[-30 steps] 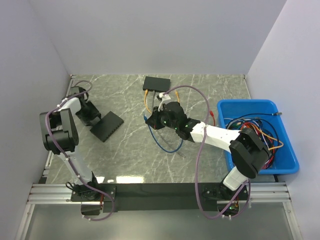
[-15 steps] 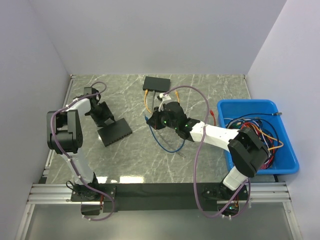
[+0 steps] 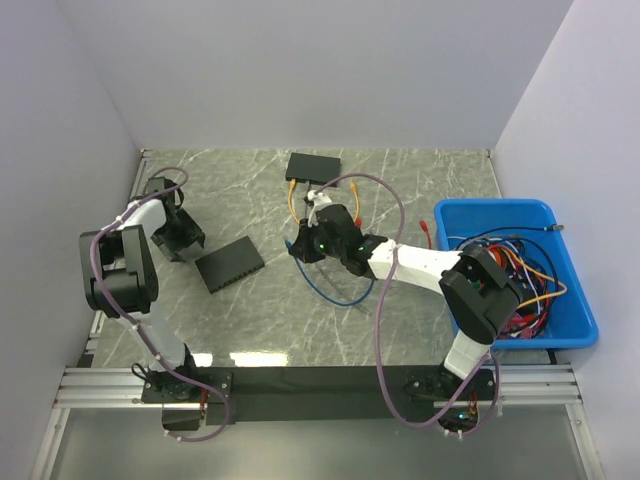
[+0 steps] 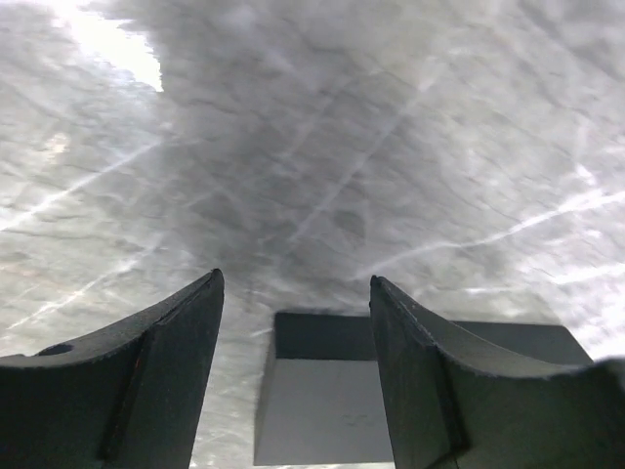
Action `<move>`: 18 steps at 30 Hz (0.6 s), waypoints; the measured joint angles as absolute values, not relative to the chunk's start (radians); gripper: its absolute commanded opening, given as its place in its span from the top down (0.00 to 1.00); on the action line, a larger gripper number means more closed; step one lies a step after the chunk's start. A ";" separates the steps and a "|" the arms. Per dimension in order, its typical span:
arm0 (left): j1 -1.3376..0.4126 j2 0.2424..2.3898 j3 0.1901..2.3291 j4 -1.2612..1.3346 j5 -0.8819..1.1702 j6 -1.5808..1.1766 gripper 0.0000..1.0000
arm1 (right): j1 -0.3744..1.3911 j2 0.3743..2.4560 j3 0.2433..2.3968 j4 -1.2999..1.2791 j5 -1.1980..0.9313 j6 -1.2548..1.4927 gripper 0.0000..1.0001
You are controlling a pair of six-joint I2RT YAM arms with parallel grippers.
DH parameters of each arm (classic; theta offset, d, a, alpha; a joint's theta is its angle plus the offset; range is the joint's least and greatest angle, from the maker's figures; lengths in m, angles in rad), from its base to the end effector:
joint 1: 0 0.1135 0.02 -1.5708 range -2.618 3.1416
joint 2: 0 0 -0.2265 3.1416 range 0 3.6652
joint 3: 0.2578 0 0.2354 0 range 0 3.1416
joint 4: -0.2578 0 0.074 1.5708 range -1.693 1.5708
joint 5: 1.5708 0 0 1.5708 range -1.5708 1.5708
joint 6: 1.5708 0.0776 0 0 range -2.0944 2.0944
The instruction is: Insert the plug into the switch port
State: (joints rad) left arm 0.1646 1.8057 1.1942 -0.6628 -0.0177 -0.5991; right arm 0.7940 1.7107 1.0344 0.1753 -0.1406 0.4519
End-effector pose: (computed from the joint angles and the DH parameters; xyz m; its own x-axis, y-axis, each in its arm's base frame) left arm 0.3330 0.0567 0.1073 -0.6839 -0.6851 -0.2508 -0.6715 0.7255 -0.1508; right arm 0.2719 0.2921 0.1697 -0.6489 -0.0433 -0.7597 -0.5657 0.6951 0.4436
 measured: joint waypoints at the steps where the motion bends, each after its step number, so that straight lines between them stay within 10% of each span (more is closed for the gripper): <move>1: 0.167 1.806 1.194 -0.665 -0.033 -0.599 0.33 | 0.801 1.709 1.037 0.173 -0.138 0.452 1.00; 18: 0.192 1.532 0.727 -0.373 0.467 -0.773 0.36 | 0.864 1.479 0.851 0.143 -0.051 0.535 1.00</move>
